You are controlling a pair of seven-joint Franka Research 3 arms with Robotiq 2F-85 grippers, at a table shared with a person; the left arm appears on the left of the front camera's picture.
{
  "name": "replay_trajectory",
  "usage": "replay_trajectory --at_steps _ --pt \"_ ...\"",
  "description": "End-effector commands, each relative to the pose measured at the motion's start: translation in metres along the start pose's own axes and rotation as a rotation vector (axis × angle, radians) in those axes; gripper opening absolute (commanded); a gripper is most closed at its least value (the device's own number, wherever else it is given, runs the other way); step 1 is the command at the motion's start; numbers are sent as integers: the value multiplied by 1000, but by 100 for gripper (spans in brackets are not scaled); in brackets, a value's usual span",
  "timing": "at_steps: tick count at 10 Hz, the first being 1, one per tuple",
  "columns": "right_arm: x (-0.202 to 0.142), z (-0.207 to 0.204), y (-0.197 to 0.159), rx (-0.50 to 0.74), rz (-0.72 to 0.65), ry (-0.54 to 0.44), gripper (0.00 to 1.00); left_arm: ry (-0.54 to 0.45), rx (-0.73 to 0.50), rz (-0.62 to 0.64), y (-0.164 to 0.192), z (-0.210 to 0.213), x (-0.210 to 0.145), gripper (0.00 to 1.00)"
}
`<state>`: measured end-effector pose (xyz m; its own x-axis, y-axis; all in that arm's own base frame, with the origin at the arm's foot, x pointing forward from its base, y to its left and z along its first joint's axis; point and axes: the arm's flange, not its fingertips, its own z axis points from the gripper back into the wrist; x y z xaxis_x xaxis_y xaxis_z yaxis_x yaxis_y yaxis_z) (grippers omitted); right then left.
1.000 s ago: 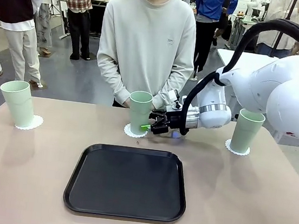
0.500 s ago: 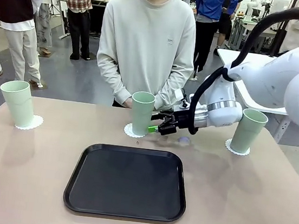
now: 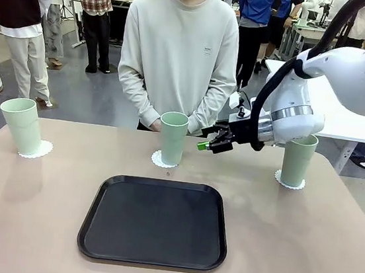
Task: Place coasters on the table and set cups on them.
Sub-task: Take one Reusable plastic cup from the Flat Tray and place it on a coaster set by the human.
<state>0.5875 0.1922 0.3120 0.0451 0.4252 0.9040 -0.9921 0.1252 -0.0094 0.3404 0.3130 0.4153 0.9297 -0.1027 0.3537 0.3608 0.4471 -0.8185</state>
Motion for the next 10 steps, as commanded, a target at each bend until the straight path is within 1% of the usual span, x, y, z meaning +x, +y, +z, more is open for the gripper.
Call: replay_trajectory --at_steps 1,2,3,4,6,7,10 --pt "5 -2 13 -7 -16 34 100 -2 2 -5 -2 1 -1 100" --pt "14 1 20 -47 -28 79 100 -2 2 -5 -2 1 -1 100" --pt "29 7 30 -153 -90 160 100 -2 2 -5 -2 1 -1 100" --pt "53 18 46 -293 -222 285 100 -2 2 -5 -2 1 -1 100" --pt "123 52 103 -504 -285 476 100 -2 2 -5 -2 1 -1 100" --pt "148 64 129 -552 -293 555 100 -2 2 -5 -2 1 -1 100" --pt "195 83 183 -664 -350 867 100 -2 2 -5 -2 1 -1 100"
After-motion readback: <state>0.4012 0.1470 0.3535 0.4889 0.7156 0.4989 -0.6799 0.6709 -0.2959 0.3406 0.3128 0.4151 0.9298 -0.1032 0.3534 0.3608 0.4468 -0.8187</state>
